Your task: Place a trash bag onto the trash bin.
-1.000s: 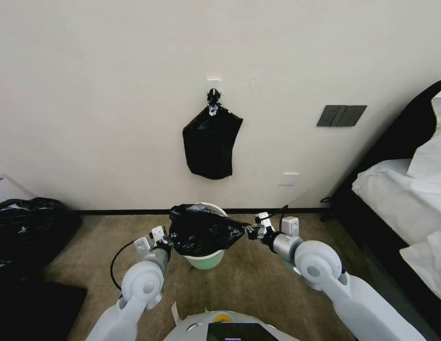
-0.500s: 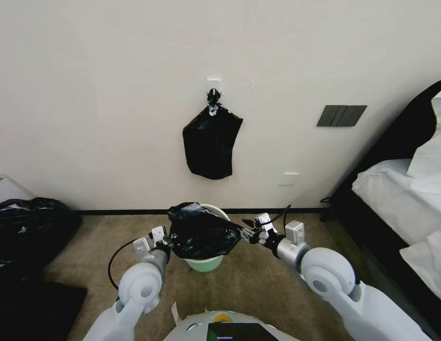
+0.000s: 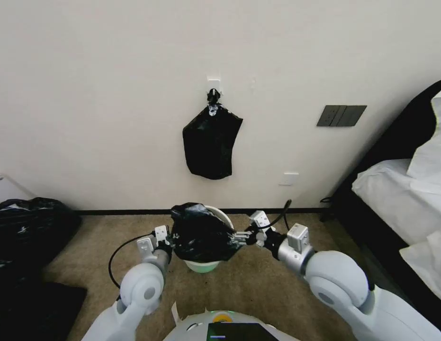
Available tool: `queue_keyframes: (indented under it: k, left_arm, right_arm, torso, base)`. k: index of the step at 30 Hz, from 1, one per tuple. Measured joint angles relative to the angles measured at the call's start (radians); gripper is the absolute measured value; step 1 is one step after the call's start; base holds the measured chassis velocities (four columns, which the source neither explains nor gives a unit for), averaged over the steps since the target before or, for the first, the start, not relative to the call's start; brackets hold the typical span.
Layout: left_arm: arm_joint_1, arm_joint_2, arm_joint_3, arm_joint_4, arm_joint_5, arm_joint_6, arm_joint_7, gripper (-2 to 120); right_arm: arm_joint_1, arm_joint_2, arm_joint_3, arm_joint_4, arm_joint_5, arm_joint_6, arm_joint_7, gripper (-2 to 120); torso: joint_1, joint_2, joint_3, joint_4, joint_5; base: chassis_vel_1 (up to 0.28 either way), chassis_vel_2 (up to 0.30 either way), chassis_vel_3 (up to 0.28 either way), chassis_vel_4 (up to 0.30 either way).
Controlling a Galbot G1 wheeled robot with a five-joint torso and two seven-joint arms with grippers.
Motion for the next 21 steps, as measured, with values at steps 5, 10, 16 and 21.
queue_keyframes:
  k: [5, 10, 16, 21]
  left_arm:
    - [0.019, 0.013, 0.028, -0.022, 0.071, 0.008, 0.044, 3]
    - [0.039, 0.025, 0.052, -0.031, 0.145, 0.008, 0.094, 3]
    - [0.054, 0.028, 0.076, -0.036, 0.200, 0.007, 0.123, 3]
    - [0.059, 0.026, 0.081, -0.040, 0.212, 0.007, 0.127, 3]
  right_arm:
    - [0.099, -0.023, -0.111, -0.034, -0.130, 0.028, -0.050, 100]
    - [0.157, -0.017, -0.219, -0.072, -0.188, 0.017, -0.068, 100]
    - [0.237, 0.024, -0.301, -0.121, -0.197, -0.005, -0.060, 100]
    - [0.264, 0.034, -0.337, -0.147, -0.214, -0.017, -0.051, 86]
  torso:
    - [0.000, 0.000, 0.000, 0.0000, -0.0001]
    - [0.000, 0.000, 0.000, -0.0004, -0.0003]
    - [0.000, 0.000, 0.000, -0.0001, 0.0000]
    - [0.000, 0.000, 0.000, -0.0001, -0.0001]
  base:
    - [0.000, 0.000, 0.000, 0.000]
    - [0.000, 0.000, 0.000, 0.000]
    - [0.000, 0.000, 0.000, 0.000]
    - [0.000, 0.000, 0.000, 0.000]
